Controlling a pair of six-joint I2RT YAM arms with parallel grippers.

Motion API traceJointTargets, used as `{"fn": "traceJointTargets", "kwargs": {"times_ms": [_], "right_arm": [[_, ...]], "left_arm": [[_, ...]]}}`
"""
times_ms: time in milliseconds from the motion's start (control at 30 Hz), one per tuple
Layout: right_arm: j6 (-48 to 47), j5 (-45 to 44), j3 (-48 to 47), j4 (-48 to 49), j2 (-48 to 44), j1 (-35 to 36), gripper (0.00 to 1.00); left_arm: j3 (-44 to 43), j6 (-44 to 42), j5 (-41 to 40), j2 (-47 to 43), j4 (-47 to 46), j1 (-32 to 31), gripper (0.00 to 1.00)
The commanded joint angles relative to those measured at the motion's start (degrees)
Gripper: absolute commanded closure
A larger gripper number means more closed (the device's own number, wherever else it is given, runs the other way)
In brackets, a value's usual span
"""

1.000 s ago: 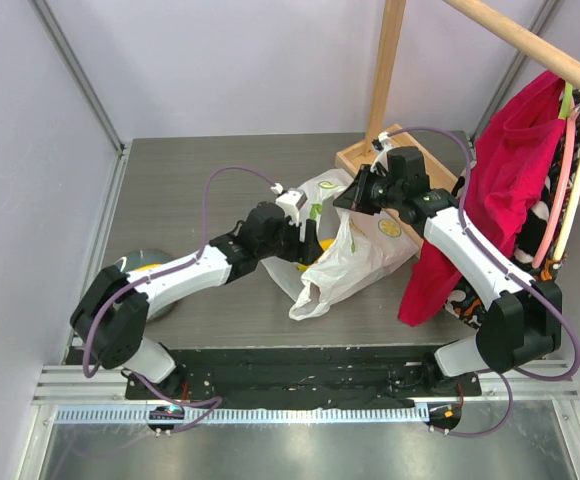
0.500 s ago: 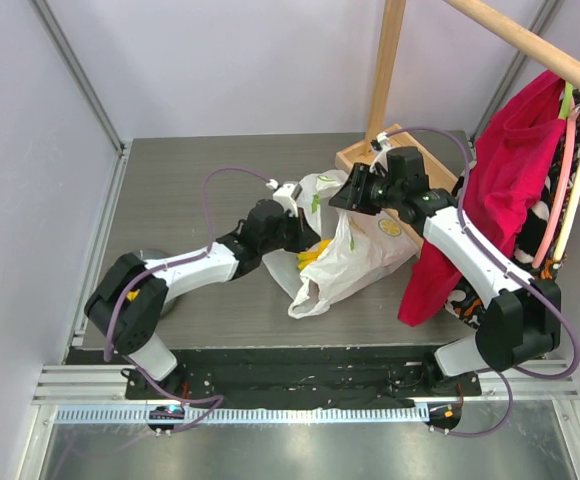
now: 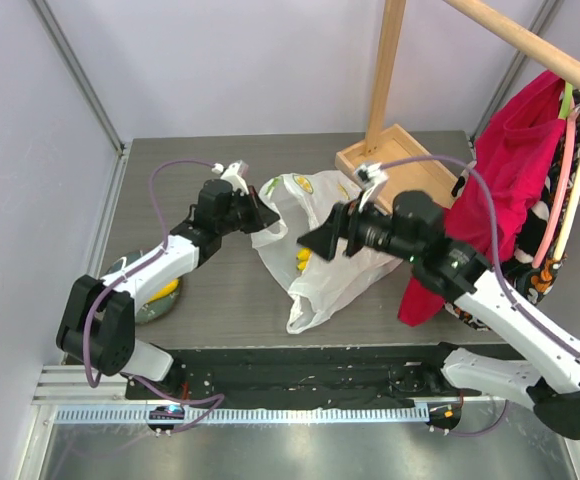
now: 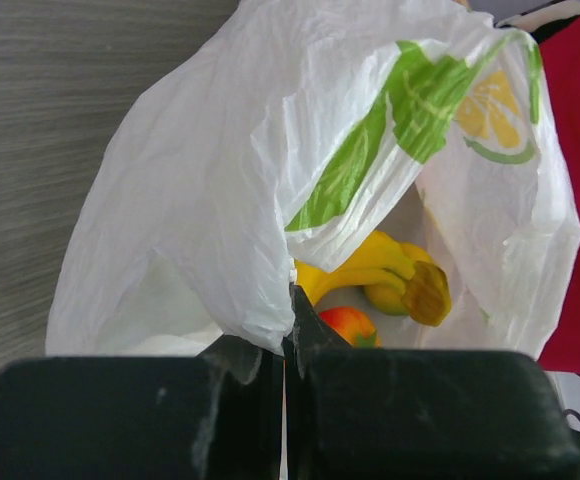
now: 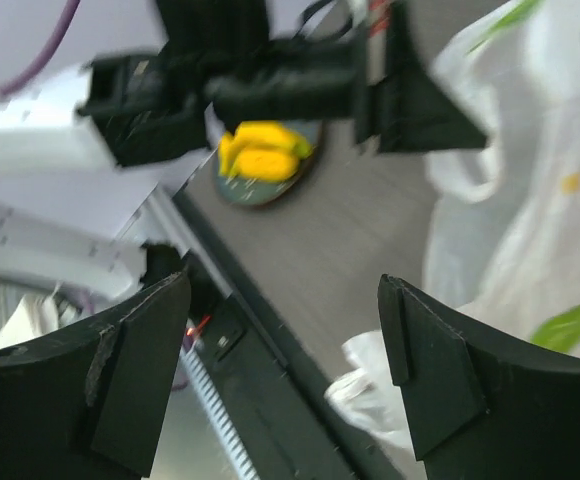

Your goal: Place the fruits into the plastic bag

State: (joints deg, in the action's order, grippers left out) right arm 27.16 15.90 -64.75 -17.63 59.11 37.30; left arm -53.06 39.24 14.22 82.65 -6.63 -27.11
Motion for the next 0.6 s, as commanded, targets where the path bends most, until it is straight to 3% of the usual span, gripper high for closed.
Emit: {"fn": "traceJointTargets", "kwargs": {"times_ms": [0,133,167,267,433,567], "right_arm": [[4.30,-7.89,5.50,0.22,-0.75,11.28,0.17],[9.48,-15.62,11.12,-1.17,1.53,22.53,0.19],[10.80,-22.51,11.57,-2.22,2.58,26.99,0.20],[16.16,-27.58,14.12,-4.17,3.03,32.11,0.20],[23.46,-33.39,19.92,-1.01,2.32,35.03,0.20],[22.77,-35.23,20.63,1.62,4.43,35.12,0.21]], "left_arm": [[-1.87,-0.22,4.32,-0.48,3.99,2.41,1.00],[-2.75,-0.31,7.31,0.32,5.14,3.03,1.00],[-2.84,-0.40,7.75,0.40,5.23,3.12,1.00],[-2.93,-0.84,8.54,0.40,5.84,3.38,1.00],[-2.75,-0.75,9.77,-0.12,6.28,3.30,1.00],[-2.66,-0.75,9.86,-0.74,6.11,3.30,1.00]]}}
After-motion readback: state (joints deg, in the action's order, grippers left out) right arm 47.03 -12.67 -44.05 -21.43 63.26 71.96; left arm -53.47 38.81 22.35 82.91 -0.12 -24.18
